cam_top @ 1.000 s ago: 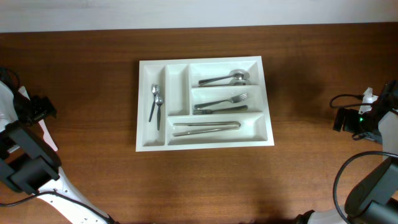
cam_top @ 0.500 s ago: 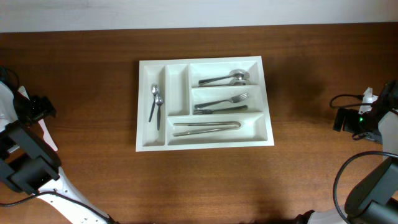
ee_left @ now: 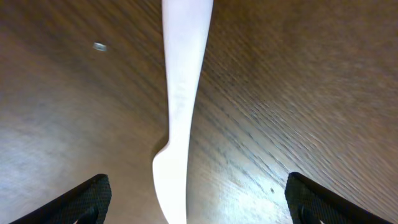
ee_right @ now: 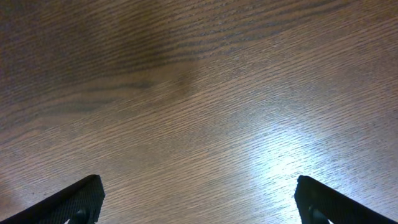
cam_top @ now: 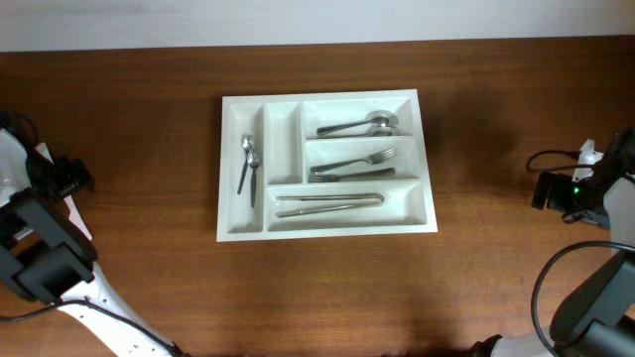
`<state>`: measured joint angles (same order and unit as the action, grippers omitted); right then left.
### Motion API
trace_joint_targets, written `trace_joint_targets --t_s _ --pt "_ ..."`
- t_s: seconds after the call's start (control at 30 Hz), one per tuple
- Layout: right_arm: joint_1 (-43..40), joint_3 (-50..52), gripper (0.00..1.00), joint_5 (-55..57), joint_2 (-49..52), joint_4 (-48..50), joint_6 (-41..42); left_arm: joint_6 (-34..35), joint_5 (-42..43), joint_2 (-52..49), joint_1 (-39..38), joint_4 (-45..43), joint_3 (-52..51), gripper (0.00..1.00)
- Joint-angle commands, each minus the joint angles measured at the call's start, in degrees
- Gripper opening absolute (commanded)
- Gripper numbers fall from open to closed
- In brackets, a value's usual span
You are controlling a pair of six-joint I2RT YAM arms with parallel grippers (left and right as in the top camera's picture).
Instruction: Pack container
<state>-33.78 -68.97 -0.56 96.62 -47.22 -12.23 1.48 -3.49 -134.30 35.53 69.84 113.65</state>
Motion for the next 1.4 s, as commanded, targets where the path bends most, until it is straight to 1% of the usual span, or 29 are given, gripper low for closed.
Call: trace_joint_targets --t_s 0.0,0.3,0.6,1.03,1.13,1.27,1.37 --pt "0.0 0.0 0.99 -0.5 0.3 0.1 -0.2 0.4 -0.7 -1.2 -0.1 -0.9 -0.4 0.92" --pt "0.0 0.0 0.99 -0.5 0.3 0.1 -0.2 -0.3 -0.5 -1.8 -0.1 -3.3 -0.4 0.92" --pt "0.0 0.0 0.99 -0.5 0.3 0.1 -0.2 -1.3 -0.4 -5.0 -0.1 -3.7 -0.4 0.91" --pt "0.0 0.0 0.99 -0.5 0.3 0.1 -0.2 -1.3 -0.3 -5.2 -0.1 -6.5 -0.4 0.92" --pt "0.0 0.0 0.99 -0.5 0.3 0.1 -0.2 -1.6 1.4 -5.2 0.1 -7.2 -0.4 0.91" --pt "0.0 0.0 0.99 -0.5 0.3 0.1 -0.2 -2.6 6.4 -5.2 1.1 -8.3 -0.4 0.91" --pt "0.0 0.0 0.99 -0.5 0.3 0.1 -0.2 -2.7 6.9 -5.2 2.0 -8.5 -0.4 0.91"
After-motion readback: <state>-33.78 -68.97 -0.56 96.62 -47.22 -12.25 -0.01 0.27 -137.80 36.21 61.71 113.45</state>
